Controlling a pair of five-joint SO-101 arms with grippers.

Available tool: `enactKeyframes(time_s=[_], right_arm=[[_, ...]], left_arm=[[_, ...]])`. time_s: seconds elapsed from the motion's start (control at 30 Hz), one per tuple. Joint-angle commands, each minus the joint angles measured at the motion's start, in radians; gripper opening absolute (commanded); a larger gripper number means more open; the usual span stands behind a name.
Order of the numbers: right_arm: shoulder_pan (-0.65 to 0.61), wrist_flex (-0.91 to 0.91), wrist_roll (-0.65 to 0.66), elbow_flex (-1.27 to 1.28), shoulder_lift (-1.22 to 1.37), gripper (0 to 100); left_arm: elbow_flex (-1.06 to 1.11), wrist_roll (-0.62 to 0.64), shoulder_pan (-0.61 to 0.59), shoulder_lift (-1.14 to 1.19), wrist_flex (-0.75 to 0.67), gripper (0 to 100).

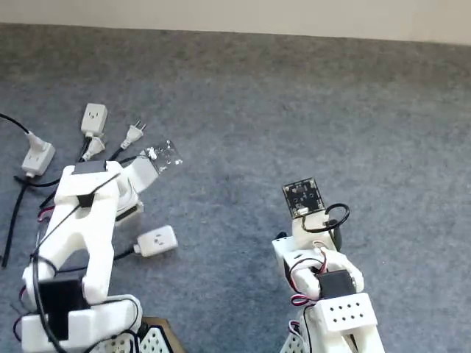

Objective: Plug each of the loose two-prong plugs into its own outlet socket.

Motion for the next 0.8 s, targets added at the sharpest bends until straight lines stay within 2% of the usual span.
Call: enactKeyframes(time_s=[0.0,0.07,0.2,0.3,0.53,0.77], right_arm=[[-0.002,-0.019,0.011,-0.002,-0.016,37.5],[-0.002,-0.019,0.011,-0.002,-0.016,37.5],[-0.002,-0.019,0.011,-0.002,-0.016,37.5],[-0.002,-0.019,0.011,-0.002,-0.016,37.5],[-0.002,-0.019,0.011,-0.002,-0.016,37.5],[-0.002,-0.019,0.011,-0.002,-0.016,37.5]], left_arm=[[-0.054,-0.002,-0.019,-0.022,-0.003,17],[-0.110,0.002,-0.019,-0.027,0.028,17],[-0.248,0.005,0.013,-0.027,0.253,17],[-0.289,0.052,0.053,-0.028,0.390,17],[-0.165,0.057,0.139,-0.028,0.368,17],[-0.062,0.112,0.145,-0.018,0.140,17]])
